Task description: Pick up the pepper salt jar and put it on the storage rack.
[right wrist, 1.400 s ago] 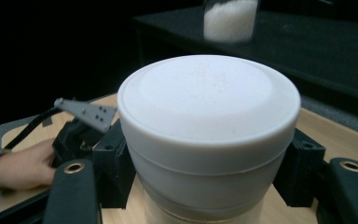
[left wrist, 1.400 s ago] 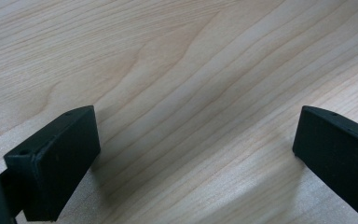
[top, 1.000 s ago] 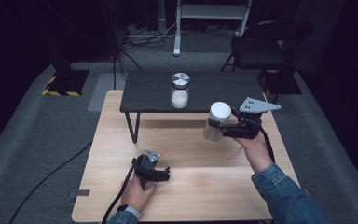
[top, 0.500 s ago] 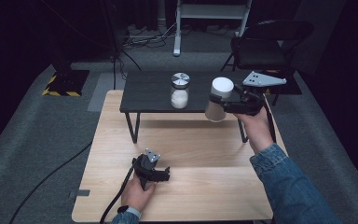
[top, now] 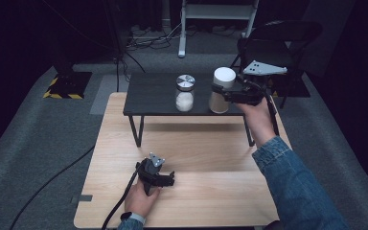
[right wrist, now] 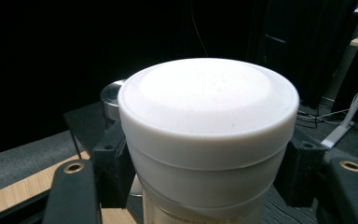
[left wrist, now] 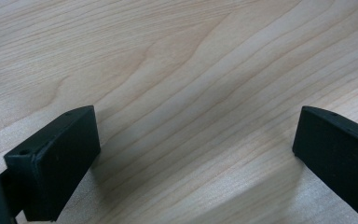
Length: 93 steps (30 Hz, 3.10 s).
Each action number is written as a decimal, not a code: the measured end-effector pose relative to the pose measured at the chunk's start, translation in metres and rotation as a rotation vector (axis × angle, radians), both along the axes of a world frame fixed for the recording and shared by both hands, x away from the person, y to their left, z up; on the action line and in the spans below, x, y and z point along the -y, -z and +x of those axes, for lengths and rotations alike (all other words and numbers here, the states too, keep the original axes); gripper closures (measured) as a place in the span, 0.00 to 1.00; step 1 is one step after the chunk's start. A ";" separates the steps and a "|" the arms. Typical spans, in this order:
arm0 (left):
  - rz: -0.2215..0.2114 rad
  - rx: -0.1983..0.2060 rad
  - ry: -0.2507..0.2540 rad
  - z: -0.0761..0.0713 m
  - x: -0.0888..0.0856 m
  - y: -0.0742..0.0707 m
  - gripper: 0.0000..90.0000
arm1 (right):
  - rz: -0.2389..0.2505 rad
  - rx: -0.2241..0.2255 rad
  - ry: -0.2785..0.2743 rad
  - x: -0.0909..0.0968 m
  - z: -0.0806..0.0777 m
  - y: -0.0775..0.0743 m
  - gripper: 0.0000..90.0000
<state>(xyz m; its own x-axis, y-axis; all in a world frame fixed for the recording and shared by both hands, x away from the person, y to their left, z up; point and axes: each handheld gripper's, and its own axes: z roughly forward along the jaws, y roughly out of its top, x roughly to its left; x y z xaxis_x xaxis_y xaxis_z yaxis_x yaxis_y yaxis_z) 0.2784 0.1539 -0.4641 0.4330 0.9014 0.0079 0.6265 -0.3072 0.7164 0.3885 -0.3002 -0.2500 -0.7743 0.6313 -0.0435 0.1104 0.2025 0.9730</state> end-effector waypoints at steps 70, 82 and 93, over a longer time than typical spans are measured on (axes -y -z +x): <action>-0.005 -0.003 -0.013 -0.001 0.009 0.000 0.00 | -0.060 -0.003 0.018 0.039 -0.073 0.098 0.12; -0.005 -0.003 -0.014 -0.001 0.009 0.000 0.00 | -0.147 -0.122 0.045 0.040 -0.076 0.154 0.12; -0.005 -0.002 -0.014 -0.001 0.009 0.000 0.00 | -0.213 -0.224 0.076 0.039 -0.072 0.191 0.10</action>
